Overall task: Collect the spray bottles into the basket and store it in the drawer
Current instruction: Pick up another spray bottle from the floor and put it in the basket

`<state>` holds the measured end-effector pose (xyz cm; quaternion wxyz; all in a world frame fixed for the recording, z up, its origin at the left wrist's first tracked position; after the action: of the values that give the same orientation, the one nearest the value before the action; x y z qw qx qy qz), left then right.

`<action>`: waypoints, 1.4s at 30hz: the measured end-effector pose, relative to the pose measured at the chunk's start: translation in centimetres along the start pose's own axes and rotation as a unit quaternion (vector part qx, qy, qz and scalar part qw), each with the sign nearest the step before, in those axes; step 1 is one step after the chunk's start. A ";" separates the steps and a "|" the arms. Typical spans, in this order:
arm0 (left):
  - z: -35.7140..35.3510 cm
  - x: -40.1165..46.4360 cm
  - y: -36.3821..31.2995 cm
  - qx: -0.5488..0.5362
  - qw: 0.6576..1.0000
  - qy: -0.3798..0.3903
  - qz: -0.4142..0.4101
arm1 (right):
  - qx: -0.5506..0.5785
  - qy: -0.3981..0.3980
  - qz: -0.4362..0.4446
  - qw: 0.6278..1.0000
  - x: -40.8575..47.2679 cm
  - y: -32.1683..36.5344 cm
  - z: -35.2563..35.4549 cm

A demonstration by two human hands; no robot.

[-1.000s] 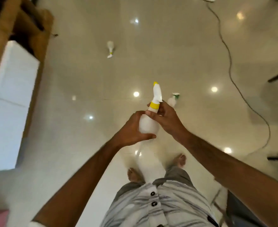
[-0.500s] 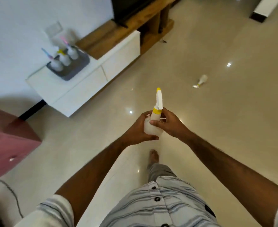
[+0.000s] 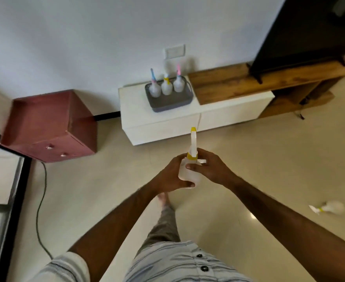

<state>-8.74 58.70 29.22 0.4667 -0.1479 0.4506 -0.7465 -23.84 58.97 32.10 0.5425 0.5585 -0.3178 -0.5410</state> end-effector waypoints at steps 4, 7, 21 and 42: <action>4.7 6.6 4.3 0.001 0.999 -0.034 0.038 | -0.008 0.029 0.003 1.000 9.6 1.5 0.4; 8.7 11.7 7.5 0.010 0.996 -0.033 0.085 | -0.025 0.024 -0.002 0.999 16.7 2.8 0.9; 25.5 31.0 19.3 0.131 0.979 -0.036 0.155 | -0.070 0.043 -0.020 0.996 48.0 4.0 3.5; 24.8 49.3 42.5 0.356 0.906 0.030 0.227 | -0.142 0.087 -0.076 0.983 72.9 -14.4 -1.5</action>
<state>5.49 -2.21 -1.42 0.6314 0.1569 0.1901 -0.7353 -10.28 -6.32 -0.72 0.5987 0.5435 -0.1460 -0.5699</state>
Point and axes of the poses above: each hand's wrist, its own x-axis towards the middle knuckle, its own z-axis out of the back of the hand, y = z × x, the point moved 5 cm from there along x, towards the middle knuckle, and after that the axes turned 11 degrees about x, right-handed, at the moved point
